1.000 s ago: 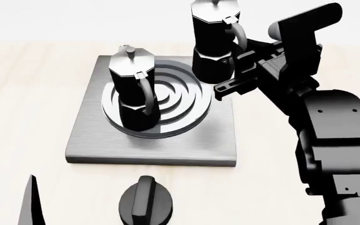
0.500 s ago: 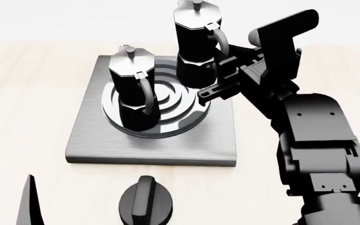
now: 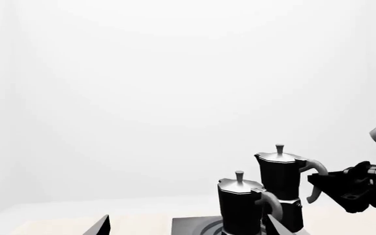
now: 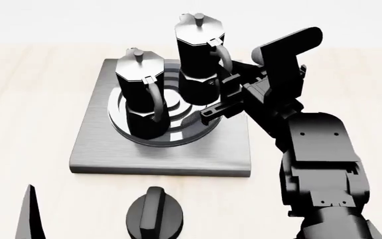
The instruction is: Put both moka pots on the stove.
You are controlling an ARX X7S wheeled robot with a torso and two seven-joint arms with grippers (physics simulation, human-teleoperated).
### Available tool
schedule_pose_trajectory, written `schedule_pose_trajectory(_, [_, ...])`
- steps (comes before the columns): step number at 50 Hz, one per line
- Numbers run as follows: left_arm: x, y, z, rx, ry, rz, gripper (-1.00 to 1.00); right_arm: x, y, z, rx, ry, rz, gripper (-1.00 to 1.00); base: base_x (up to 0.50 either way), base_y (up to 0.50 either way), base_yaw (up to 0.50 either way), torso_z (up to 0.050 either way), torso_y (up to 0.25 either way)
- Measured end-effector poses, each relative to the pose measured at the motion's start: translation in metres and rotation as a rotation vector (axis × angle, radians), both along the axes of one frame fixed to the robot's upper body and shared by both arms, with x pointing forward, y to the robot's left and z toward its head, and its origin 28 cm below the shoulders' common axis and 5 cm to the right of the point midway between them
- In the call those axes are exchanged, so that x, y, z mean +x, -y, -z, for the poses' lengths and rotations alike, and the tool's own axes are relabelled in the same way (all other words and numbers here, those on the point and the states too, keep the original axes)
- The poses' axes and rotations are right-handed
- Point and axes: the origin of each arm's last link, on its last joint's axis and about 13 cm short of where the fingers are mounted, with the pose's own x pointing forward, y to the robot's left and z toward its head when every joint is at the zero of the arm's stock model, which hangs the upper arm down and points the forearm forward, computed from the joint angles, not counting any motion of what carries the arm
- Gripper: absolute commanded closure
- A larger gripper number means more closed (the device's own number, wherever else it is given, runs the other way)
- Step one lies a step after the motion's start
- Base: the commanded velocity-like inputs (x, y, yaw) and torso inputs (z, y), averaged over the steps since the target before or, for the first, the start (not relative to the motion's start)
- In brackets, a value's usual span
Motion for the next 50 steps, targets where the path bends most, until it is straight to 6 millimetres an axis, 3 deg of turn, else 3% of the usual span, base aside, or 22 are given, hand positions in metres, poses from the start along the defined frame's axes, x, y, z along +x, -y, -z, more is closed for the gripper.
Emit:
schedule_pose_trajectory(21, [0.001, -0.002, -0.001, -0.004, 0.002, -0.006, -1.0, -0.002, -0.012, 0.014, -0.011, -0.006, -0.025, 1.0, 0.0, 0.0, 0.0, 0.0, 0.001])
schedule_pose_trajectory(50, [0.0, -0.001, 0.0, -0.005, 0.003, -0.006, -1.0, -0.007, -0.013, 0.032, -0.002, -0.028, -0.013, 1.0, 0.0, 0.0, 0.0, 0.0, 0.001])
